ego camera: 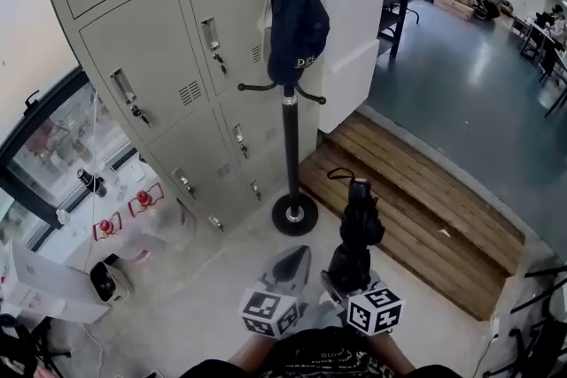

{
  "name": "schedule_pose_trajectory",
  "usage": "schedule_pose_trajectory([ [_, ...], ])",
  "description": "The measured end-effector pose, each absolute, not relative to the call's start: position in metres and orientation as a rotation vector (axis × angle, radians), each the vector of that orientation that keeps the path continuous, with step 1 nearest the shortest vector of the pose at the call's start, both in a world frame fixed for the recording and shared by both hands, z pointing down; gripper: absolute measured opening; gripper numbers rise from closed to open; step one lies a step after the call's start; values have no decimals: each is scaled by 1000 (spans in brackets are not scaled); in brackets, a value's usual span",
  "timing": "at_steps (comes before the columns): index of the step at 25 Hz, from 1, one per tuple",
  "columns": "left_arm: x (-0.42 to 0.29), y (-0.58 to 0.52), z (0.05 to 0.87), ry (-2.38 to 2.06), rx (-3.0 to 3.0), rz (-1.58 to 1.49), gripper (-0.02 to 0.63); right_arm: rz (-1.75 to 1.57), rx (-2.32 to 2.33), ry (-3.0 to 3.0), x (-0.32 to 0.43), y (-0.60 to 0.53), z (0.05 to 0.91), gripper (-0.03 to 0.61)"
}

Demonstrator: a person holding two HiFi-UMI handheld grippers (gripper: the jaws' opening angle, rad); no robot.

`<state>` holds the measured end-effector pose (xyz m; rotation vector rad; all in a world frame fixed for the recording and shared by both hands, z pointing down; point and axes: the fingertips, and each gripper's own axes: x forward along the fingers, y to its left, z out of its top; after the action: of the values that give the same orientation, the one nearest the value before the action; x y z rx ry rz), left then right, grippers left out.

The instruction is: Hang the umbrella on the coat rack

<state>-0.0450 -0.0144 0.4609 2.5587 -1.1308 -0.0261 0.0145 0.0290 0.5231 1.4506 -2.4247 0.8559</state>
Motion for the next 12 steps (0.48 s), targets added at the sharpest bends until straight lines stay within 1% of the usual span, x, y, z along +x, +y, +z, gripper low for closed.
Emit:
schedule_pose_trajectory([
  [12, 3, -97, 453, -1258, 2516, -25, 9, 763, 1339, -2483, 57, -57, 510, 252],
])
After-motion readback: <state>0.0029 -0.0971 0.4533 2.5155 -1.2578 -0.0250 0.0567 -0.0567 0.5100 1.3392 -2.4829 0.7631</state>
